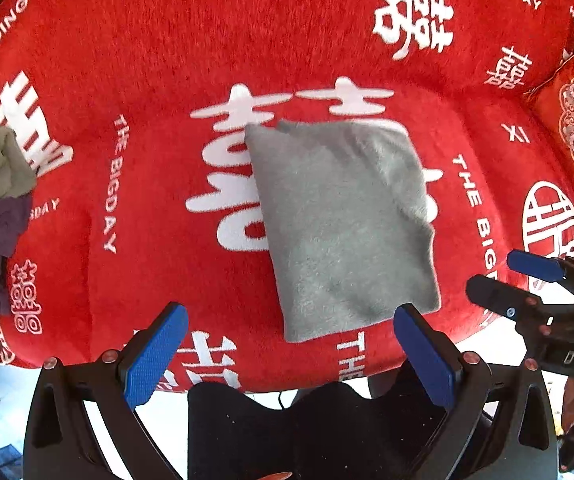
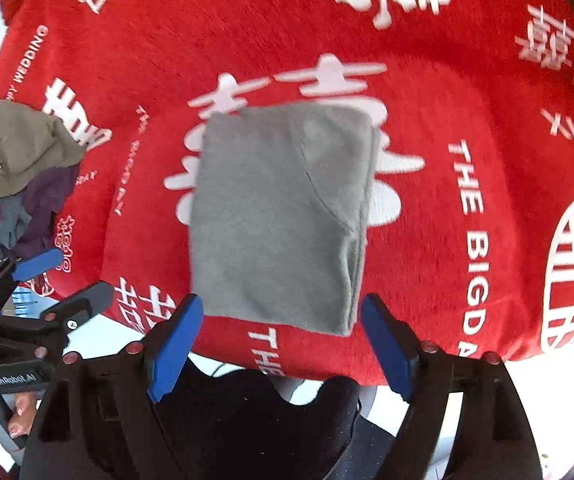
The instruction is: Fold small clothes
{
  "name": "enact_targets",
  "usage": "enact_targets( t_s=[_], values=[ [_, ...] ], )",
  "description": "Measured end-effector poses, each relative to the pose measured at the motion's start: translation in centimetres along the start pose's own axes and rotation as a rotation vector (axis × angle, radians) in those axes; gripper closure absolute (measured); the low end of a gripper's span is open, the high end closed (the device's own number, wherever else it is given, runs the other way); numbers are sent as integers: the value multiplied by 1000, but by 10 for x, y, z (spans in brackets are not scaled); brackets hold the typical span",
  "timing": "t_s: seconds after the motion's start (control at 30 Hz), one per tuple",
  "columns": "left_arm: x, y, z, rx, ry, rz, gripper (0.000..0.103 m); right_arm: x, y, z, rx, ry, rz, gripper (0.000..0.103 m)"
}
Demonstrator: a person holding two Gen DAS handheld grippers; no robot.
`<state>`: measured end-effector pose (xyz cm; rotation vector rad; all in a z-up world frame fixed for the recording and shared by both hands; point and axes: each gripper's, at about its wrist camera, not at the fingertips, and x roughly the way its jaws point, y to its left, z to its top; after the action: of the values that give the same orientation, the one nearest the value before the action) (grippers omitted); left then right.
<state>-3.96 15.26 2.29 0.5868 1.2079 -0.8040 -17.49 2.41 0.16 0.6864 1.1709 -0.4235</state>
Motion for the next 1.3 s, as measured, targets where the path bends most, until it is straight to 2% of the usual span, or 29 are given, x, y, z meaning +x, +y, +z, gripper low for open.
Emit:
enact_targets(
  t_s=[0.13,0.2,0.3,0.47,0.93,1.3],
  values=[
    [-9,-2,7,5,-7,2,0,-13,11,10,2,-25,-51,10],
    [-8,1,11,-4,7,7,0,-17,10,13,8,-37,-71,0],
    [-7,4,13,-28,27,20,0,-25,8,17,35,-59,-75,0],
    [-6,4,13,-47,45,78,0,-27,14,24,11,5,-167,0],
    [-2,5,11,-85,88,65,0,-34,19,37,32,32,-216,0],
    [-2,12,10,-107,88,62,0,-34,23,41,29,34,-236,0]
  ],
)
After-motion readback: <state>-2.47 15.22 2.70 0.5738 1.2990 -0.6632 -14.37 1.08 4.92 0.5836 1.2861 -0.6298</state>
